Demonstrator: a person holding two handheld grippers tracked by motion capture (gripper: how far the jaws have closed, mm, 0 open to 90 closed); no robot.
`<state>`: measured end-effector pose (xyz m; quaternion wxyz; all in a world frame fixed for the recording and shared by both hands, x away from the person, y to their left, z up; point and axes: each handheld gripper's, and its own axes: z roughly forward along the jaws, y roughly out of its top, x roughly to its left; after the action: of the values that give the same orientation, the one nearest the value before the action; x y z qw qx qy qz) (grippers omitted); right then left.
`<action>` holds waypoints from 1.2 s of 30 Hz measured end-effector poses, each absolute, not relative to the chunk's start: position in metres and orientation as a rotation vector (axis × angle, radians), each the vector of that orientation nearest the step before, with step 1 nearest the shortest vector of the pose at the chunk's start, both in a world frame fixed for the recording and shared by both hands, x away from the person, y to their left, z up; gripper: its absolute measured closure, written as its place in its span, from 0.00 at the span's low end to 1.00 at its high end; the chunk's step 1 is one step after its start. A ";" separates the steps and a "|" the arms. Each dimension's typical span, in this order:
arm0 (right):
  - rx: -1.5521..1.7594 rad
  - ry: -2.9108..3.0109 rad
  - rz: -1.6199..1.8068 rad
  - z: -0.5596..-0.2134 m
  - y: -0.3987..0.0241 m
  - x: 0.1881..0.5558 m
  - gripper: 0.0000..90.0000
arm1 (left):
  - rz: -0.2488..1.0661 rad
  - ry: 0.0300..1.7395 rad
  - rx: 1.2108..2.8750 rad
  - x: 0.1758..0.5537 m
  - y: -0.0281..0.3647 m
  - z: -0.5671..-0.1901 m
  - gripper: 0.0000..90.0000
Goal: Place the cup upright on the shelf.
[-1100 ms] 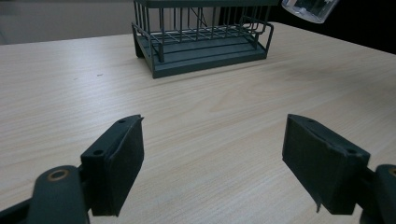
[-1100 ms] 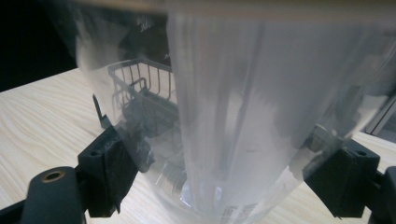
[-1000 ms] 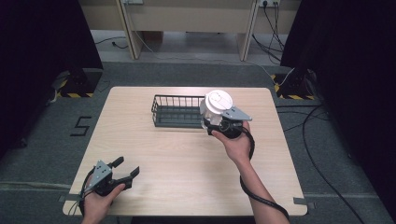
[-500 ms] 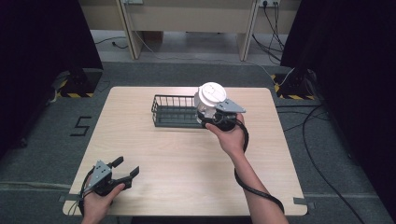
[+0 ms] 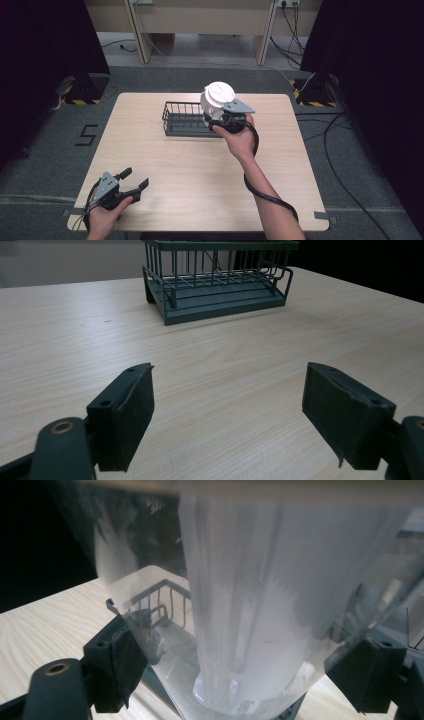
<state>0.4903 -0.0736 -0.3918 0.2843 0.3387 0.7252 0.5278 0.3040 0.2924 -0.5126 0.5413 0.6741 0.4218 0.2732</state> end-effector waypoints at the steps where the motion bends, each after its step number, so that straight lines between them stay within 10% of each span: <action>1: 0.906 1.940 1.413 -0.391 -0.073 0.491 0.21 | 0.649 1.001 1.601 0.304 0.292 -0.513 0.23; 36: 1.007 1.951 1.342 -0.401 -0.035 0.548 0.21 | 0.641 0.993 1.601 0.304 0.293 -0.512 0.23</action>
<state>0.5483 -0.0348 -0.4013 0.2802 0.3756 0.7279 0.5006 0.3040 0.2931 -0.5119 0.5443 0.6749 0.4187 0.2701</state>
